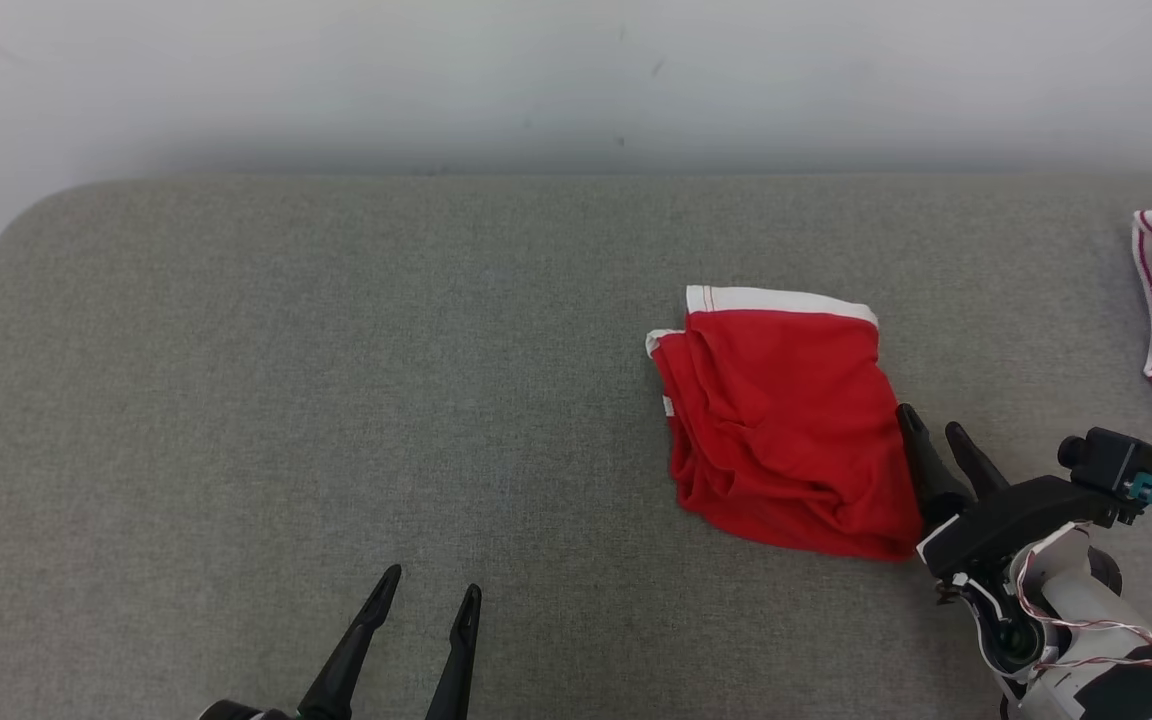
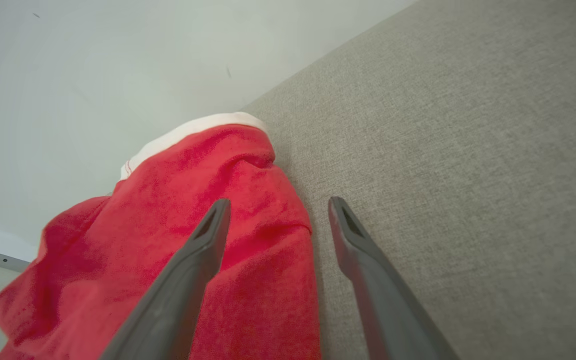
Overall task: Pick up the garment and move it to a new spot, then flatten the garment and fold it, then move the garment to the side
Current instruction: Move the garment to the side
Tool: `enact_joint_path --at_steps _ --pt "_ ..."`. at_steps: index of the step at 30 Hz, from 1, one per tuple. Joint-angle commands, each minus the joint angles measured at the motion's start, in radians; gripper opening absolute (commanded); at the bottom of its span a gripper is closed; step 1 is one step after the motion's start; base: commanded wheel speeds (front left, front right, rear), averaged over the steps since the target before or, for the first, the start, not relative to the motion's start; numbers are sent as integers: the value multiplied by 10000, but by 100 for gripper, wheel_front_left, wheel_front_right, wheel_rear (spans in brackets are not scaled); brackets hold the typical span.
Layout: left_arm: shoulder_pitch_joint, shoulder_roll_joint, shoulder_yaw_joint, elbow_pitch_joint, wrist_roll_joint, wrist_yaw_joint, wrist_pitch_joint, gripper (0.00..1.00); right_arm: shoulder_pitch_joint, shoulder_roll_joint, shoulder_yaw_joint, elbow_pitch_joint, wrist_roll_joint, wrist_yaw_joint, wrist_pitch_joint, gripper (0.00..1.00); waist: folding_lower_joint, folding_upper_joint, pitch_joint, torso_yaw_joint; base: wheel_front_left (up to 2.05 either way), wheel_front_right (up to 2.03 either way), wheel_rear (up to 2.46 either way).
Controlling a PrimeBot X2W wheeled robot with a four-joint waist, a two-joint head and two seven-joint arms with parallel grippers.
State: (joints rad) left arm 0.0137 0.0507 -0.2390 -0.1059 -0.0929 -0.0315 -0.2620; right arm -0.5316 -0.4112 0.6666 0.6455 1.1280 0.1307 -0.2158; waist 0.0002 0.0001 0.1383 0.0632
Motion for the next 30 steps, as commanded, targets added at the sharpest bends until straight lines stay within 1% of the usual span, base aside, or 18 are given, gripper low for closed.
enact_joint_path --at_steps 1,7,10,11,12,13,15,18,22,24,30 --pt "-146 9 -23 -12 44 -2 -33 100 -201 -115 129 126 145 -2 -46 100 -2 -1 477 303 0 0 0" --pt "-457 9 -104 -15 93 -80 -33 100 -625 -101 894 773 928 -2 1 100 -2 -1 843 434 0 0 0" --pt "-567 9 -97 -5 130 -70 -33 100 -612 59 1324 847 1254 3 171 100 -2 -1 908 461 0 0 0" --pt "-586 9 -97 -15 141 -68 -33 100 -655 79 1437 858 1324 3 141 67 -2 -1 932 465 0 0 0" --pt "-598 9 -95 -28 148 -66 -33 100 -674 100 1548 841 1431 3 121 32 -2 -1 953 469 0 0 0" --pt "-610 10 -97 -36 152 -64 -33 100 -675 101 1650 831 1487 3 81 0 -2 -1 968 471 0 0 0" --pt "-653 9 -82 -64 166 -53 -33 100 -701 42 1858 784 1531 3 -38 0 -2 -1 995 452 0 0 0" --pt "-676 9 -25 -127 199 -33 -33 100 -937 -129 2148 732 1290 3 -278 0 -2 -1 1052 332 0 0 0" --pt "-723 10 16 -240 274 -63 -33 100 -1471 -366 2368 612 623 3 -476 0 -2 -1 1186 -6 0 0 0" --pt "-742 10 19 -314 325 -81 -33 100 -1772 -449 2115 444 104 1 -489 0 -2 -1 1275 -252 0 0 0" --pt "-953 85 90 -524 585 -232 -33 100 -1944 -329 706 -194 -1710 1 -490 0 -2 -1 1644 -1236 0 0 0"
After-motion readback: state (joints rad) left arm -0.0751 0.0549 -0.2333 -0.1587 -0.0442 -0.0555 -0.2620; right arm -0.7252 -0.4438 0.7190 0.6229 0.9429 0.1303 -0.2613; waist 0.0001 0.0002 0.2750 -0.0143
